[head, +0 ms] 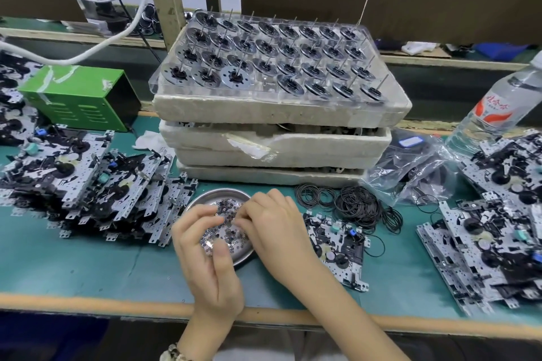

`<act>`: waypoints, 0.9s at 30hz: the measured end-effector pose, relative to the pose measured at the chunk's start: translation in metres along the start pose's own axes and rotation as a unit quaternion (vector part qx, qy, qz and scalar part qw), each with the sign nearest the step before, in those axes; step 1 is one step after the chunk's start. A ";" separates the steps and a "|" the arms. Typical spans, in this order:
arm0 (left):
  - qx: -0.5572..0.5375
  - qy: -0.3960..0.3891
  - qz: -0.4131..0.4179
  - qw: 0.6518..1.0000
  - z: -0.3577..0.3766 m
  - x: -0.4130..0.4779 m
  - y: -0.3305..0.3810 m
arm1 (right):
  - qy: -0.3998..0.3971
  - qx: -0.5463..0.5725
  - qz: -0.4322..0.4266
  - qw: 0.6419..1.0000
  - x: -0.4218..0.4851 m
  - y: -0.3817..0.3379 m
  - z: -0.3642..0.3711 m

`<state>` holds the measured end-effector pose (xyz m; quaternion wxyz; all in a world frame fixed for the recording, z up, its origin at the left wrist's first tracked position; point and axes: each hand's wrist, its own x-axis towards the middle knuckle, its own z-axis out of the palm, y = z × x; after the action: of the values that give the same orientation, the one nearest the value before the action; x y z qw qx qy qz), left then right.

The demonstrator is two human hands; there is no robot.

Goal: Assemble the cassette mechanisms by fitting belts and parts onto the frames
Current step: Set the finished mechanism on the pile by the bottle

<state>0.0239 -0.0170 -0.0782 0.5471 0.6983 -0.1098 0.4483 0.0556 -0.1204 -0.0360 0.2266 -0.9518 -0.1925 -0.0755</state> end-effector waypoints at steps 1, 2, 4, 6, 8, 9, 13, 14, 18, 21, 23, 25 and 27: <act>0.002 -0.009 0.007 1.000 0.000 -0.001 0.001 | 0.007 0.021 -0.004 1.000 -0.001 0.003 -0.003; 0.006 -0.021 0.018 1.000 0.000 -0.001 0.003 | 0.018 0.044 -0.006 0.999 -0.003 0.006 -0.007; 0.019 -0.054 0.040 0.998 0.002 -0.001 0.009 | 0.084 0.092 0.004 0.992 -0.011 0.013 -0.016; 0.015 -0.106 0.041 0.993 0.008 0.000 0.017 | 0.168 0.106 0.025 0.980 -0.019 0.025 -0.027; 0.004 -0.203 0.033 0.979 0.017 0.000 0.025 | 0.202 0.104 0.067 0.972 -0.029 0.041 -0.040; 0.014 -0.261 0.033 0.965 0.023 -0.001 0.028 | 0.205 0.100 0.092 0.969 -0.035 0.050 -0.046; 0.096 -0.450 0.012 0.888 0.044 -0.014 0.028 | 0.180 0.059 0.172 0.967 -0.062 0.076 -0.060; 0.102 -0.474 0.005 0.875 0.047 -0.016 0.027 | 0.168 0.047 0.185 0.967 -0.067 0.078 -0.060; 0.078 -0.503 -0.034 0.860 0.051 -0.019 0.019 | 0.151 0.040 0.221 0.963 -0.072 0.076 -0.049; 0.066 -0.489 -0.041 0.869 0.049 -0.020 0.015 | 0.154 0.044 0.246 0.956 -0.068 0.070 -0.039; 0.064 -0.481 -0.042 0.873 0.048 -0.022 0.014 | 0.136 0.035 0.260 0.956 -0.066 0.068 -0.035; 0.067 -0.479 -0.044 0.874 0.048 -0.023 0.014 | 0.121 0.036 0.275 0.953 -0.065 0.067 -0.034; 0.069 -0.480 -0.047 0.873 0.048 -0.024 0.013 | 0.127 0.054 0.288 0.948 -0.064 0.067 -0.034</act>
<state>0.0259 -0.0712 -0.0869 0.3978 0.8678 -0.2952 0.0381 0.0220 -0.2124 -0.0475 0.3126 -0.9355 0.1166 -0.1165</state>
